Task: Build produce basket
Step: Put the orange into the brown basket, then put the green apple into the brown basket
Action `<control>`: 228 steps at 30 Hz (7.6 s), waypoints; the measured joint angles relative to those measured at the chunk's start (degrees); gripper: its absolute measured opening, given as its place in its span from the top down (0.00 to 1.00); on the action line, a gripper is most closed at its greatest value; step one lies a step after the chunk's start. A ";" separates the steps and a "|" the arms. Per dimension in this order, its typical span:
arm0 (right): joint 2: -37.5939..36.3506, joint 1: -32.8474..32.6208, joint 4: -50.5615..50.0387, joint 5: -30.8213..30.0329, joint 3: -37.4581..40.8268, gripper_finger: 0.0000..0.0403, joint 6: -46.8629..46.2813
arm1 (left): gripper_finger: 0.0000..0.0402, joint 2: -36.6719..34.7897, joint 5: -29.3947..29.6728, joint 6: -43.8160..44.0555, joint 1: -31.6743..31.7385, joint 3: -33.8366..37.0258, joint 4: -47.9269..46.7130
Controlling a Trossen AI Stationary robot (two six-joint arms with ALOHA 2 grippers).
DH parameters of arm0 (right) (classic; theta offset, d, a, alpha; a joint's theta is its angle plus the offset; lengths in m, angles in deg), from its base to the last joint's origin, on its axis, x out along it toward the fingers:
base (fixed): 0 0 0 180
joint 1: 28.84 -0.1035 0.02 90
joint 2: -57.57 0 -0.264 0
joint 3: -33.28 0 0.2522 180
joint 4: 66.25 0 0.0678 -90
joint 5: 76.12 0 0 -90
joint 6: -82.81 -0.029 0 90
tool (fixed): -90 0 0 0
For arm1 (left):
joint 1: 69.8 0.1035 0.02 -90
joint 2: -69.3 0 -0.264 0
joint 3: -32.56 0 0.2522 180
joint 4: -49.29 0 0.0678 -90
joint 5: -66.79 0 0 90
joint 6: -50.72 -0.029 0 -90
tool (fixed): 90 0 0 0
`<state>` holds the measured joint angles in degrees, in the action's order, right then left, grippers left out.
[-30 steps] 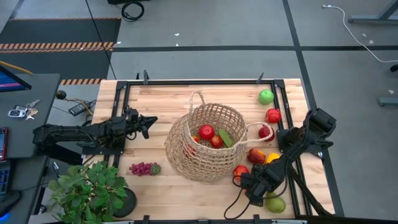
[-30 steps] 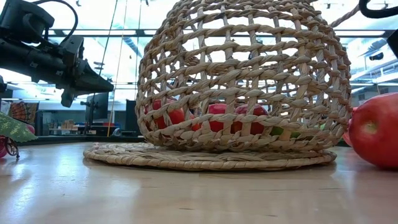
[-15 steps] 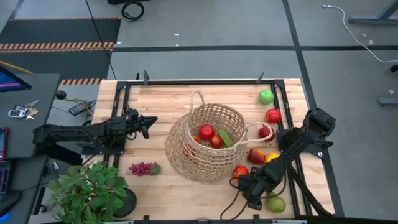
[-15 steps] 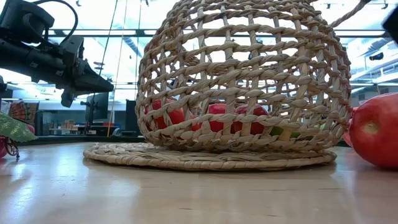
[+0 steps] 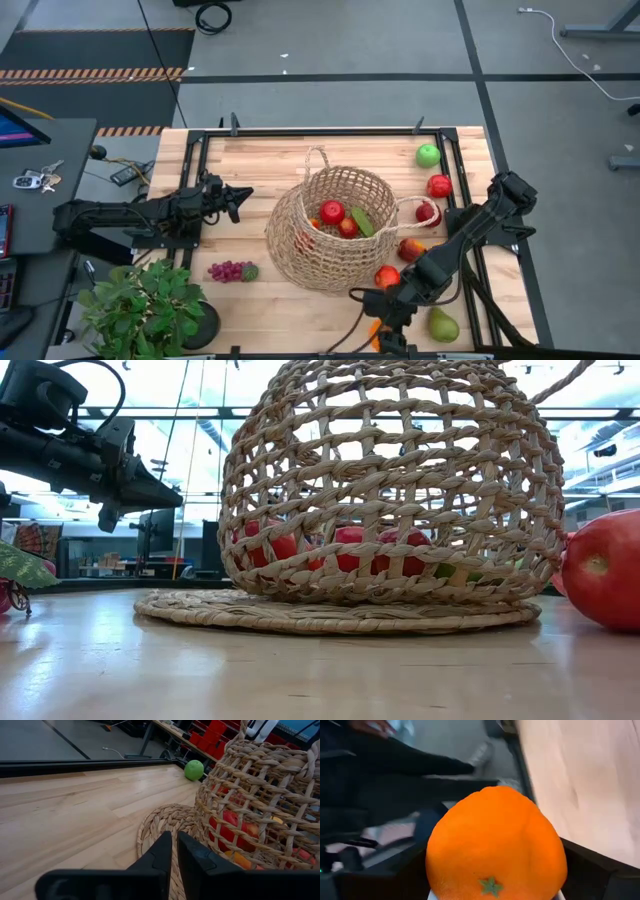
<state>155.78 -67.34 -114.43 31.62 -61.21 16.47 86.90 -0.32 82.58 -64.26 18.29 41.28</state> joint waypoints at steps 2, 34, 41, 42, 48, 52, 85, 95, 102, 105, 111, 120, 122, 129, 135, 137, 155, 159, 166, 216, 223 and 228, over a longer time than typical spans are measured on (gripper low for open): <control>0.00 1.19 -0.14 0.02 -3.26 0.14 -0.01 | 0.92 0.00 -0.01 -0.01 0.00 0.00 0.00; -0.07 26.29 -1.87 2.97 -49.05 0.14 28.08 | 0.92 0.00 0.01 -0.01 0.01 0.00 0.01; -0.08 29.78 6.26 2.95 -54.33 0.14 29.08 | 0.91 0.00 0.00 0.01 -0.01 0.00 -0.01; -0.25 30.17 8.82 2.97 -54.19 0.14 28.99 | 0.90 0.00 0.00 0.00 0.01 0.00 0.00; -1.25 31.78 19.60 1.48 -54.28 0.14 28.63 | 0.91 0.00 0.01 0.01 0.01 0.00 0.10; -1.27 32.15 23.69 -0.84 -54.26 0.14 29.00 | 0.92 0.00 -0.01 0.00 -0.01 -0.01 0.04; -1.75 32.08 -13.18 -61.23 -54.16 0.14 80.16 | 0.91 0.00 -0.01 -0.01 0.01 -0.01 0.01; -1.65 32.79 -35.10 -56.78 -49.96 0.14 76.25 | 0.91 0.00 0.01 0.01 0.02 0.00 -0.01; -1.72 34.89 -39.69 -47.82 -37.79 0.14 69.33 | 0.91 0.00 0.01 -0.01 -0.01 0.00 0.01; -1.69 35.82 -39.72 -39.15 -32.04 0.14 69.56 | 0.92 0.00 -0.01 -0.01 0.00 0.00 0.01; -1.68 37.52 -35.85 -33.03 -21.06 0.14 69.58 | 0.91 0.00 0.01 0.01 0.01 0.00 0.01; -1.68 38.99 -25.45 -30.91 -8.44 0.14 69.95 | 0.91 0.00 -0.01 0.01 0.00 0.00 0.00; -1.68 38.99 -23.38 -30.95 -6.93 0.14 69.94 | 0.91 0.00 0.00 -0.01 -0.01 -0.02 0.00; -1.70 38.90 -18.91 -30.07 -3.41 0.14 69.91 | 0.91 0.00 0.00 -0.01 0.00 0.00 -0.01; -1.70 38.83 -17.68 -27.94 -1.77 0.14 68.25 | 0.90 0.00 -0.01 0.00 0.00 0.00 0.00; -1.70 38.84 -17.72 -27.94 -1.41 0.14 67.49 | 0.90 0.00 0.00 0.00 0.01 0.00 -0.01; -1.73 39.30 -28.64 -25.58 -10.66 0.03 64.56 | 0.90 0.00 0.01 0.01 0.00 -0.01 -0.01; -2.09 40.46 -33.92 -26.44 -15.83 0.03 64.89 | 0.91 0.00 -0.01 0.01 -0.01 0.00 -0.01; -9.48 43.36 -32.90 -27.29 -19.54 0.03 65.12 | 0.91 0.00 0.01 -0.01 0.02 0.00 -0.01; -14.51 94.53 -29.32 -26.14 15.88 0.01 52.44 | 0.92 0.00 -0.01 0.01 0.00 0.00 0.00; -11.18 94.77 -27.10 -28.61 16.59 0.01 49.03 | 0.91 0.00 0.01 0.01 0.01 0.00 0.00; -8.43 94.03 -27.53 -31.53 16.57 0.01 46.40 | 0.90 0.00 0.01 0.01 0.02 0.00 0.01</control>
<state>147.35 26.69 -141.96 0.09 -44.64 62.87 86.90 -0.32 82.59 -64.24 18.29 41.29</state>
